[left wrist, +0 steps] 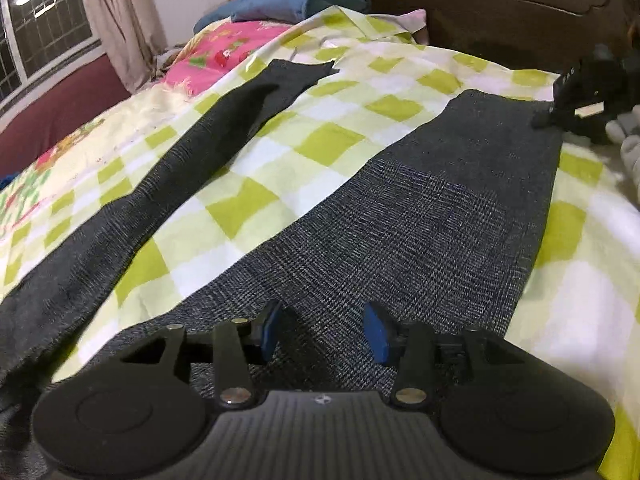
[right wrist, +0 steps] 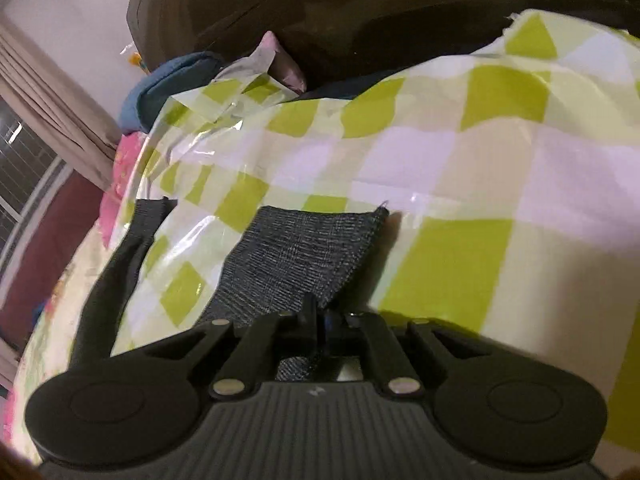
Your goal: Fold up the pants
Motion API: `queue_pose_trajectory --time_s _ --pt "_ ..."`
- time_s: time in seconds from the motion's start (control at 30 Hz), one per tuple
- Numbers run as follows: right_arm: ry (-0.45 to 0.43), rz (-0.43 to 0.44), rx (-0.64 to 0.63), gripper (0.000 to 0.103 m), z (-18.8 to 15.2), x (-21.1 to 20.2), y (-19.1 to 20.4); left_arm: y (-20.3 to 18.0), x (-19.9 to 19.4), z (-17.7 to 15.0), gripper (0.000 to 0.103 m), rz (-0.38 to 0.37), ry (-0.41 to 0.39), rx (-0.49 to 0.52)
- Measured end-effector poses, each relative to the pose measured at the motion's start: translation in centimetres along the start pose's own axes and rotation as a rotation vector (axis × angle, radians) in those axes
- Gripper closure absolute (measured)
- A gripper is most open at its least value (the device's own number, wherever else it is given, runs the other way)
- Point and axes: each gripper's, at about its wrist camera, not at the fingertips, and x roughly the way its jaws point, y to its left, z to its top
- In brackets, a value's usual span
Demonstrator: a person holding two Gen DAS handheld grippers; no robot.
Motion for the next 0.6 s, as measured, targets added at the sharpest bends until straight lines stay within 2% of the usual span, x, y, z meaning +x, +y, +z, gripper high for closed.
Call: queue_pose_trajectory --time_s 0.07,0.1,0.17,0.23,0.37,0.47,0.6 --pt "-0.055 -0.051 -0.051 0.081 -0.1 -1.6 0.8 1.3 -1.3 -0.1 0.044 0.005 -0.022 -0.018" --pt "-0.088 -0.081 -0.094 0.077 -0.1 -2.4 1.6 2.2 -2.0 -0.2 0.044 0.016 -0.035 -0.028" --pt "-0.132 -0.094 -0.192 0.075 -0.7 -3.6 3.3 4.7 -3.5 -0.7 0.042 0.064 -0.057 -0.053" --pt "-0.134 -0.058 -0.302 0.075 -1.3 -4.1 6.1 7.6 -4.8 -1.4 0.039 0.116 -0.069 -0.083" --pt "-0.048 0.108 -0.530 0.072 -4.3 -2.8 13.8 14.9 -7.7 -3.6 0.036 0.253 -0.072 -0.109" --pt "0.040 0.248 -0.724 0.067 -7.2 -0.7 20.7 20.8 -9.3 -5.0 0.027 0.340 -0.081 -0.108" --pt "0.165 0.434 -1.016 0.062 -11.8 3.6 31.2 28.4 -9.5 -6.8 0.019 0.396 -0.065 -0.102"
